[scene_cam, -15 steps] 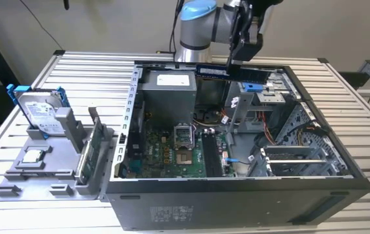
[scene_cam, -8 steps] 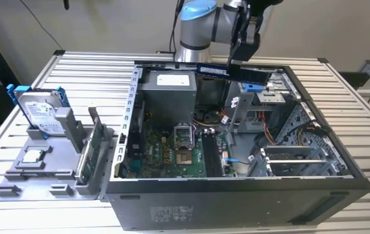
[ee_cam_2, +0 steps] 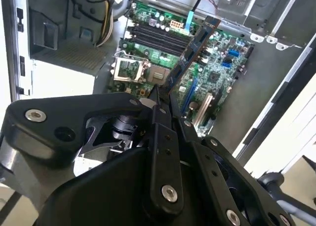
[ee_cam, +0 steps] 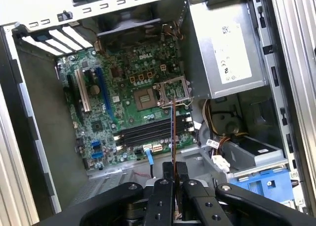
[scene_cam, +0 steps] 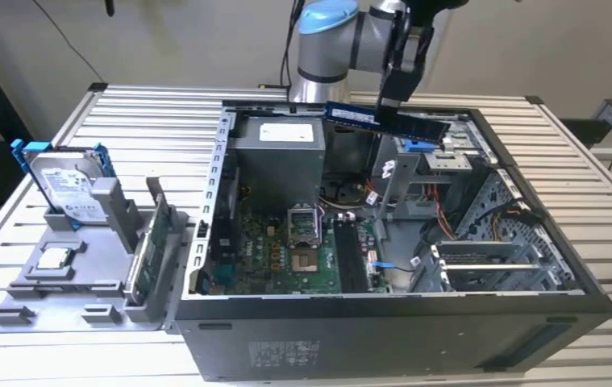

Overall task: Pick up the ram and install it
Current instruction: 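Insert the ram into the slot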

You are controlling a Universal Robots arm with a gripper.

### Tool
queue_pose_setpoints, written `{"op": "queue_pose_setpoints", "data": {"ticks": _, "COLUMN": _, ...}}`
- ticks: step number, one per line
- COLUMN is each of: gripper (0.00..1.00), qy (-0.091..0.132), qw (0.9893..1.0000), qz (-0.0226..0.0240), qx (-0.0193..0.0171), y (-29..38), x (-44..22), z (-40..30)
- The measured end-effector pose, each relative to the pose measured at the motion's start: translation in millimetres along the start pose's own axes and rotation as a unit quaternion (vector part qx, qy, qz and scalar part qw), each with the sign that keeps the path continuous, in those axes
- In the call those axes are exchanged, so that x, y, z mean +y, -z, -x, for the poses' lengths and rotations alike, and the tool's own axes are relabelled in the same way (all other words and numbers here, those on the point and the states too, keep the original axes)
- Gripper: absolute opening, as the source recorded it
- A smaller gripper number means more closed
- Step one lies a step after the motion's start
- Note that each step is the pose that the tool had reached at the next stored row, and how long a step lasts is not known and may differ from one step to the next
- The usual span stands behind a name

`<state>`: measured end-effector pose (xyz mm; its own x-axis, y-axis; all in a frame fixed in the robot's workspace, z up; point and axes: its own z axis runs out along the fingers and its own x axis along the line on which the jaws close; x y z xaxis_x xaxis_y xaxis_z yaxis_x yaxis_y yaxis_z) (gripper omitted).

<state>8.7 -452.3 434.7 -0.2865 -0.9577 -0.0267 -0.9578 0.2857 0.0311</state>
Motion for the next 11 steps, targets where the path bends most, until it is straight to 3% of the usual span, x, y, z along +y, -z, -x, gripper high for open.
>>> {"op": "queue_pose_setpoints", "data": {"ticks": 6, "gripper": 0.14, "qy": -0.034, "qw": 0.9994, "qz": -0.0009, "qx": -0.001, "y": -0.2, "x": 0.0, "z": 0.0}}
{"op": "queue_pose_setpoints", "data": {"ticks": 11, "gripper": 0.14, "qy": -0.062, "qw": 0.9981, "qz": -0.0017, "qx": -0.0019, "y": -0.5, "x": 0.0, "z": 0.0}}
